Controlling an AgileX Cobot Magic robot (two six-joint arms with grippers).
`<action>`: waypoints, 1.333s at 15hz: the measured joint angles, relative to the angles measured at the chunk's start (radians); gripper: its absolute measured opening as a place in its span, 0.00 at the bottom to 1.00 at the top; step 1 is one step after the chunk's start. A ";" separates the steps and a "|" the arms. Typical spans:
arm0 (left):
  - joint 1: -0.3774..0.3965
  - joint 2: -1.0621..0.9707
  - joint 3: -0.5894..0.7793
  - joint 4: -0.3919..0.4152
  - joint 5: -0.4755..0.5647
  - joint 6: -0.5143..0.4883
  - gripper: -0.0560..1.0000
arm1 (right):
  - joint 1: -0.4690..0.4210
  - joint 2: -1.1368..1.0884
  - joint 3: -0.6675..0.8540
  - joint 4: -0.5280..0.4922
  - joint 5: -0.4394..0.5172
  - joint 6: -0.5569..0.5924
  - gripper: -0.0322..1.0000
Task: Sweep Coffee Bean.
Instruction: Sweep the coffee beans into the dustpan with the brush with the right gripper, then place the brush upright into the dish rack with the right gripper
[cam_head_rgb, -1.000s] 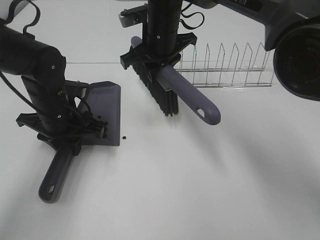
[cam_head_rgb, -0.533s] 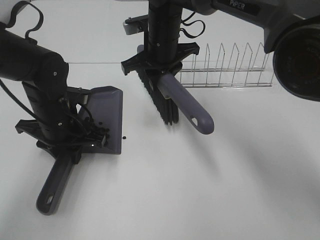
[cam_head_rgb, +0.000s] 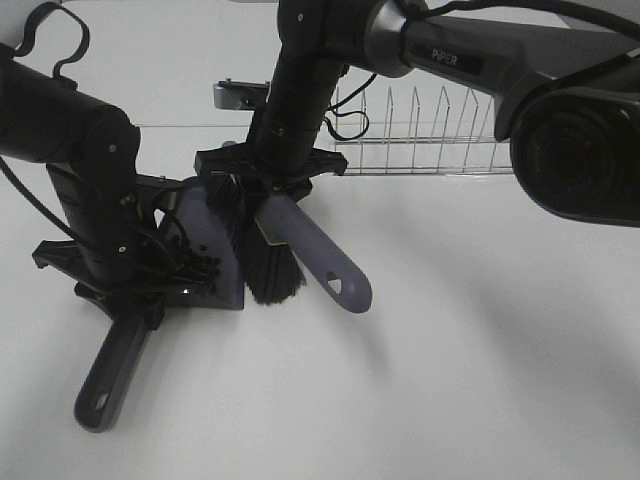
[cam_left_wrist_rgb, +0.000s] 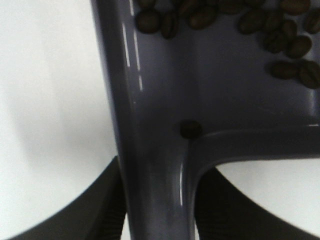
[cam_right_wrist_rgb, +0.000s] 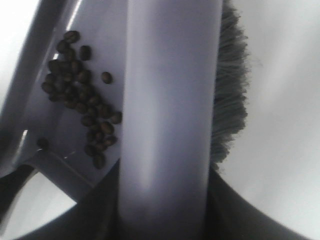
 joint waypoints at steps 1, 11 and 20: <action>0.000 0.000 0.000 0.000 0.001 0.000 0.41 | 0.000 0.002 0.000 0.048 -0.012 -0.027 0.36; 0.000 -0.001 0.001 -0.004 0.001 0.000 0.41 | 0.000 -0.127 -0.128 -0.242 0.053 -0.065 0.36; 0.000 -0.003 0.003 -0.005 -0.001 0.000 0.41 | -0.127 -0.376 0.020 -0.413 0.063 -0.020 0.36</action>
